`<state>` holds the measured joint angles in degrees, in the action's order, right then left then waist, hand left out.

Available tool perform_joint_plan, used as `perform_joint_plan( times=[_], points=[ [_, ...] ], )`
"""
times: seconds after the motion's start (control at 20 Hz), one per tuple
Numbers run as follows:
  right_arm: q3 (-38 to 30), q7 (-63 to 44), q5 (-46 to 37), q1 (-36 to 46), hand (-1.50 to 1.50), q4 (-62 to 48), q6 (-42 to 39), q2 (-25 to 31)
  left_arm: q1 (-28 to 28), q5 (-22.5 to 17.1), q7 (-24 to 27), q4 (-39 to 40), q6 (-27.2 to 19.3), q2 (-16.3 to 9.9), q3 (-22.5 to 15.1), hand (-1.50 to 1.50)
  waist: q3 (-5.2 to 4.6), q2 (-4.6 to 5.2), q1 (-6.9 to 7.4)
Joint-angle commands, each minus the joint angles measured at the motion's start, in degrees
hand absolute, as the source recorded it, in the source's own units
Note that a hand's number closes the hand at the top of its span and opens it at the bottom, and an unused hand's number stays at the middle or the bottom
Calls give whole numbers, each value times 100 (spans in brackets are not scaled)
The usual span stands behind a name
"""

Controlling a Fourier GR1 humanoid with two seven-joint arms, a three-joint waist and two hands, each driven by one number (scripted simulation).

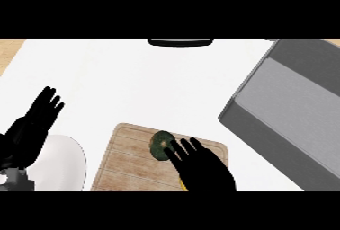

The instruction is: Pick the lemon from the cutting board and place it in the cardboard box

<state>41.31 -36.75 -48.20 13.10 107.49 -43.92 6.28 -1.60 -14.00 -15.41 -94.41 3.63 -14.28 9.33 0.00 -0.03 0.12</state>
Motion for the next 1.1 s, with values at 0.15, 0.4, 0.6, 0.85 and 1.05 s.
perform_joint_plan(
  times=[0.15, 0.4, 0.6, 0.85, 1.05],
  points=[
    [151, 137, -402, -339, -150, -192, 52, -40, 51, -20, 415, 387, 388, -25, 227, 0, -1, 1, -6],
    [-29, 527, -626, -366, -150, -339, 163, -9, -185, 29, -270, -83, 133, 56, 160, 0, 1, -1, -7],
    [524, 551, -1076, -735, -150, -553, 678, -3, -201, -12, -517, -231, 116, -17, 234, 0, 2, -4, -10],
    [76, 1215, -1160, -293, 150, -1142, 1062, -124, 231, 185, -198, -427, 121, 304, 61, 0, 2, -2, 16],
    [-302, 1879, -994, -37, 150, -993, 915, 175, 147, -10, 102, -35, 448, 50, 445, 0, 0, 3, 7]
  ],
)
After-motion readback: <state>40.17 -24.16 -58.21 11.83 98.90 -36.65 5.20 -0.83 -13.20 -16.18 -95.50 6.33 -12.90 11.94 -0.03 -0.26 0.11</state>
